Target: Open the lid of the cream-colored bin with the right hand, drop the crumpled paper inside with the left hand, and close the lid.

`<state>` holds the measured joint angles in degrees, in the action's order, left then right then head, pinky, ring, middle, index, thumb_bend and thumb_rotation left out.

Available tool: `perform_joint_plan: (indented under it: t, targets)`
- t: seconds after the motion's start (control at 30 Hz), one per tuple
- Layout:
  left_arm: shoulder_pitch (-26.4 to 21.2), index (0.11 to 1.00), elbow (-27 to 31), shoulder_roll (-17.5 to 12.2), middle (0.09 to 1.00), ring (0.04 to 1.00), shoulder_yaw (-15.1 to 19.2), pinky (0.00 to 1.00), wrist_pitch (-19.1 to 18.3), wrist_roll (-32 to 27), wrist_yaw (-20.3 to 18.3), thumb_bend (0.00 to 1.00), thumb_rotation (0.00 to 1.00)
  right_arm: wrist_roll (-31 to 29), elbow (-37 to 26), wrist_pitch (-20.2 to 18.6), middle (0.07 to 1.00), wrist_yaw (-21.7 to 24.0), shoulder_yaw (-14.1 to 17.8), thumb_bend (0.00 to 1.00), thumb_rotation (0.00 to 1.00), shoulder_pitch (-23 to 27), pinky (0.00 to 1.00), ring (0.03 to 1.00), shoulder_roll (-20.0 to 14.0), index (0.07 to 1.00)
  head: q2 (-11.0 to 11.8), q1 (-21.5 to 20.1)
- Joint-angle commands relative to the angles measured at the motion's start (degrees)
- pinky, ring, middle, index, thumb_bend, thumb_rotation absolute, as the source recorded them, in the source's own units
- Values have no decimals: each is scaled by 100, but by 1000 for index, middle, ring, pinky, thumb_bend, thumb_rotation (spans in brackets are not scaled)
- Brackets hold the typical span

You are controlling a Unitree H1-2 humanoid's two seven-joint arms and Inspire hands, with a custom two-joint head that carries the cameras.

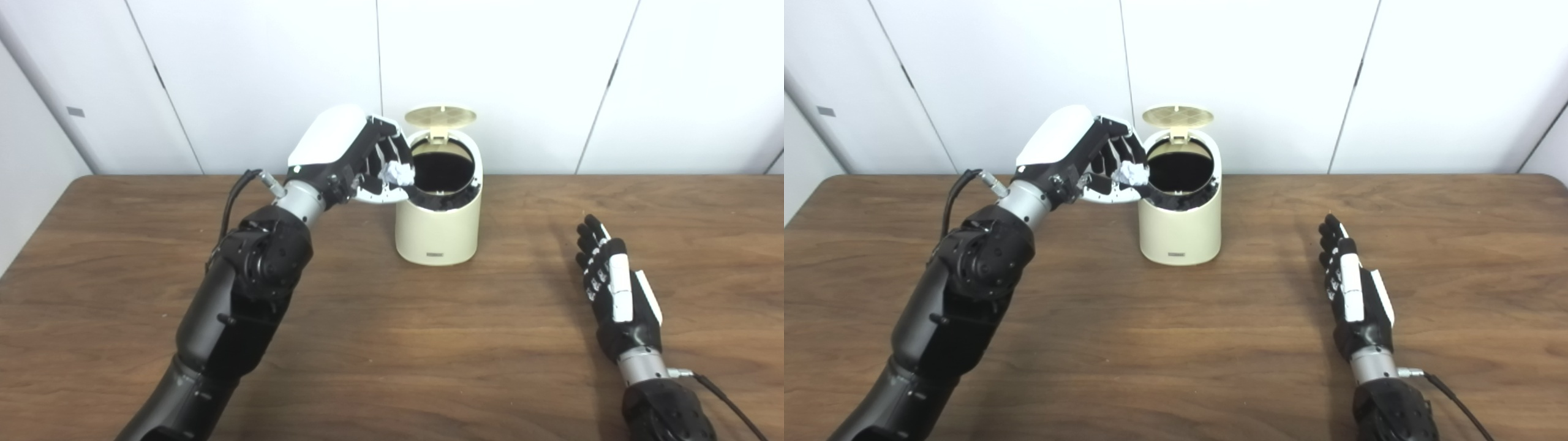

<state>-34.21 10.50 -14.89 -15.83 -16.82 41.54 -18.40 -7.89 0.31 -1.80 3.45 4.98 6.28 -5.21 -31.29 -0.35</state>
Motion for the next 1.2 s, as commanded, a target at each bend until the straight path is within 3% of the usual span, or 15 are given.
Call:
perform_joint_plan:
  t: [0.0, 0.67, 1.03, 1.17]
  targets:
    - [-405, 518, -8, 40, 475, 389, 20, 319, 243, 38, 233, 470, 0, 13, 23, 16, 957, 19, -57, 606, 1000, 90, 1000, 988, 47, 945, 1, -7]
    - [-678, 523, -726, 576, 469, 373, -200, 292, 450, 326, 745, 465, 0, 53, 35, -22, 943, -16, -142, 626, 1000, 101, 1000, 971, 109, 947, 48, -60]
    - [-652, 535, -1145, 567, 476, 390, -276, 311, 695, 371, 1031, 468, 0, 9, 26, -81, 943, -8, -147, 628, 1000, 125, 1000, 979, 115, 947, 49, -24]
    - [-654, 521, -1274, 582, 513, 395, -321, 271, 715, 432, 1088, 465, 0, 14, 33, -63, 943, -5, -154, 633, 1000, 126, 1000, 981, 112, 948, 55, 25]
